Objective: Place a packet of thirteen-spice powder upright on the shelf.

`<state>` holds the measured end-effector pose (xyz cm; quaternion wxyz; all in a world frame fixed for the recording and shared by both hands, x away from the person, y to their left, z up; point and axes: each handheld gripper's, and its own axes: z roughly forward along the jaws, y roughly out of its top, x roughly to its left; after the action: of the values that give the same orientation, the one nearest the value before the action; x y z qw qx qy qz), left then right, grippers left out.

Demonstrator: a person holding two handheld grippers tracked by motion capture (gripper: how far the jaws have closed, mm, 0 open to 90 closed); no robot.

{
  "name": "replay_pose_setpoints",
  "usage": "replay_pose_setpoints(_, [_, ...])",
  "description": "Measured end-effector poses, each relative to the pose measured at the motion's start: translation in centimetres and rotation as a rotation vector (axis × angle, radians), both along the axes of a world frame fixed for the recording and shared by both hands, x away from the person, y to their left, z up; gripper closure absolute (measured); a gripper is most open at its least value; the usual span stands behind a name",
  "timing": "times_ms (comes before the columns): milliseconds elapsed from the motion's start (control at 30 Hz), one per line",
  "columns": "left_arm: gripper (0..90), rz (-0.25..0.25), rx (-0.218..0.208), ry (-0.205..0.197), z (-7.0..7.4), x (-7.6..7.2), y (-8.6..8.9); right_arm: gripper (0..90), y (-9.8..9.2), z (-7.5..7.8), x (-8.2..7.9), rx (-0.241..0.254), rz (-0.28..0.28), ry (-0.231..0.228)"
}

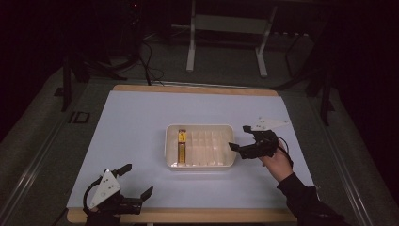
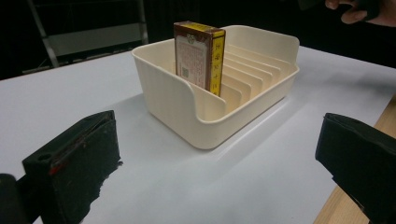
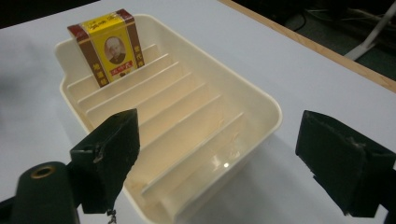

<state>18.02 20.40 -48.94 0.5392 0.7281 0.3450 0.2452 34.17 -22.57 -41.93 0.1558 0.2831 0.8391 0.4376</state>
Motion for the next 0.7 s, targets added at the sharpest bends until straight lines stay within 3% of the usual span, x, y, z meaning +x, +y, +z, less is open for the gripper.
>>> replay_pose_setpoints(200, [0.0, 0.002, 0.001, 0.000, 0.0, 0.0, 0.0, 13.6, -0.8, -0.7, -1.1, -0.002, -0.009, -0.001])
replay_pose_setpoints(500, [0.0, 0.001, 0.002, 0.001, 0.0, 0.0, 0.0, 13.6, -3.1, -1.4, -2.2, 0.062, -0.040, 0.026])
replay_pose_setpoints(700, [0.0, -0.001, 0.006, 0.000, 0.0, 0.0, 0.0, 13.6, -4.5, -2.2, -3.0, 0.059, -0.074, 0.020])
